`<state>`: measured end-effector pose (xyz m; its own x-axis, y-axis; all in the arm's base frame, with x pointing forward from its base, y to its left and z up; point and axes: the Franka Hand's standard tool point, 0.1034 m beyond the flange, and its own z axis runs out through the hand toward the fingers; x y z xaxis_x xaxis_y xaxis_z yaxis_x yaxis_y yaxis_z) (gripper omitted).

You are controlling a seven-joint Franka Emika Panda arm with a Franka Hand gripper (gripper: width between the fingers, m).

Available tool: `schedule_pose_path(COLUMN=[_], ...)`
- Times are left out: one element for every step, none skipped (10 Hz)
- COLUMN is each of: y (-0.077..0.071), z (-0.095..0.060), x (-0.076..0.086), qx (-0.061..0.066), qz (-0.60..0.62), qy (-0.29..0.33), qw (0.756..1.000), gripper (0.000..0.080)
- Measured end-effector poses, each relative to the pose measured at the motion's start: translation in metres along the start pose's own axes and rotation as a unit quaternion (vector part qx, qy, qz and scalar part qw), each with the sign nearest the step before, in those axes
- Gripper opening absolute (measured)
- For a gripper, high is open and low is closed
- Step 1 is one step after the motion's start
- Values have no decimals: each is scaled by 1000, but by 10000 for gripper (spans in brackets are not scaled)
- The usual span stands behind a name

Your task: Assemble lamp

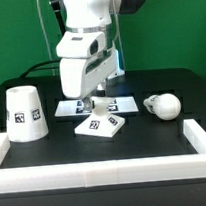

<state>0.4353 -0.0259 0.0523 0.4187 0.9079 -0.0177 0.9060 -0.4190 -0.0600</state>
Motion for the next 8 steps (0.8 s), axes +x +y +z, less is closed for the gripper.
schedule_pose_path(y=[0,0,0,0,0,0,5,10], z=[0,0,0,0,0,0,-4,-4], x=[1,1,1,1,1,2,12,20], qx=[0,0,0,0,0,0,-4,-6], qz=[1,0,1,1,1,7,31,37], qy=[0,0,0,0,0,0,1,3], qw=[1000,1000,1000,1000,1000,1000,1000,999], gripper=[532,532,532,533,534,534,534,534])
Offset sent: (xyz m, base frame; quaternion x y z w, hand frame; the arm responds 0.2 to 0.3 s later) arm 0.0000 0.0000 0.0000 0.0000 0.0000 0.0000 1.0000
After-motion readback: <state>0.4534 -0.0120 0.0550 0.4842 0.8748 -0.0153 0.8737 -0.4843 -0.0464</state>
